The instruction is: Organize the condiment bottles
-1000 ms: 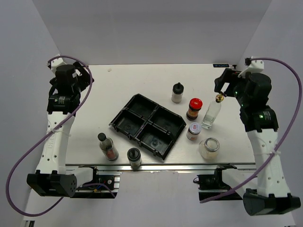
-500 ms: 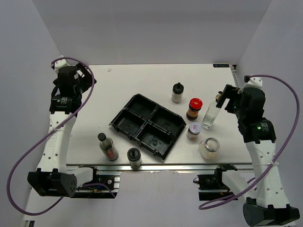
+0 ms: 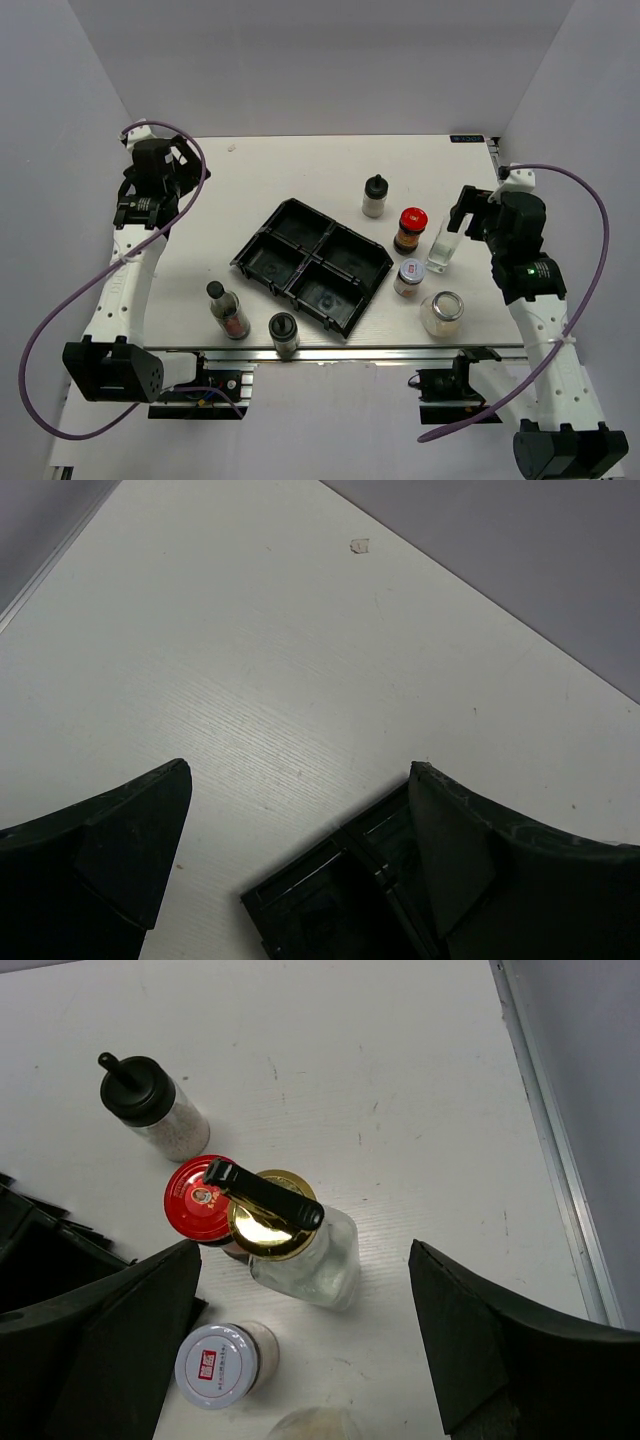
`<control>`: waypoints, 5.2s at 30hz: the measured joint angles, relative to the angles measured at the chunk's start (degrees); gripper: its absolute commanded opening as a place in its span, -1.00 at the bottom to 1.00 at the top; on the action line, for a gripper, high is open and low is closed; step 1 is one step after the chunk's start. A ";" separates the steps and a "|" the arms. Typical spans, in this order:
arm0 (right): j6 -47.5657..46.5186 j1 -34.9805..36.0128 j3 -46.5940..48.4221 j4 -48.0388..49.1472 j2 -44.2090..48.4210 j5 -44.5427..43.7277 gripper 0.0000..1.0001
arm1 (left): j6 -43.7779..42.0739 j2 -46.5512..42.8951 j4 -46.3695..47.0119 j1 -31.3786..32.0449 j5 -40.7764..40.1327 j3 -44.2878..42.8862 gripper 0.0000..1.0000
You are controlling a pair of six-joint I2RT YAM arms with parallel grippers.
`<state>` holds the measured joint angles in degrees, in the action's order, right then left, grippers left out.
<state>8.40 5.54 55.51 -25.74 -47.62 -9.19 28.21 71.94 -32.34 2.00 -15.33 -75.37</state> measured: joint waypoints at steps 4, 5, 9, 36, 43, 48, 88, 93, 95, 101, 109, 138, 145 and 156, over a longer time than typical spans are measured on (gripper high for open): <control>-0.72 0.76 -3.15 4.63 -1.75 0.37 0.72 | -0.33 0.46 0.02 0.00 -0.07 0.00 0.96; -1.25 1.07 -4.42 6.62 -2.29 0.33 0.72 | -0.37 0.55 0.00 0.00 -0.11 0.00 0.96; -3.56 2.51 -10.23 14.91 -4.33 -0.57 0.63 | -0.74 0.63 0.09 0.00 -0.24 0.02 0.96; -9.16 3.87 -22.25 39.98 -4.61 -3.82 -0.80 | -2.25 0.44 1.03 0.00 -0.98 1.57 0.96; -10.82 3.91 -17.05 30.60 -2.93 -7.06 -1.00 | -2.23 -0.26 1.07 0.00 -1.42 1.90 0.96; -12.70 3.91 -4.79 23.54 -3.56 -8.85 -1.00 | -2.25 -0.35 1.11 0.00 -1.31 1.95 0.96; -14.91 35.21 35.15 27.12 -52.57 23.04 -1.00 | -0.28 -0.68 1.05 0.00 -1.55 3.34 0.96; -15.10 35.26 34.05 29.20 -54.38 23.08 -1.00 | -0.24 0.28 1.03 0.00 -1.81 3.34 0.96; -15.08 35.26 32.52 30.62 -54.38 23.06 -1.00 | -0.11 0.61 1.03 0.00 -1.86 3.37 0.96; -14.82 35.26 25.07 35.12 -54.38 22.82 -0.85 | 0.61 0.76 0.87 0.00 -1.88 3.52 0.96; -14.34 35.26 19.47 40.33 -51.82 22.53 0.09 | 2.56 0.76 -0.72 0.00 -1.81 3.56 0.96; -2.45 34.91 16.74 36.22 -30.60 2.29 0.79 | 5.35 -6.49 -14.53 0.42 1.46 1.81 0.96; -1.14 34.93 13.90 35.85 -24.81 -0.22 0.79 | 2.80 -18.84 -19.02 1.20 8.50 6.12 0.96; 0.04 34.34 9.79 33.05 -24.76 -1.16 0.79 | -2.54 -28.02 -25.00 1.49 19.91 13.81 0.96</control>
<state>8.45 39.88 65.30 7.31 -72.38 -10.35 25.67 43.92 -57.34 3.49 4.58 -61.56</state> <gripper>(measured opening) 0.894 0.982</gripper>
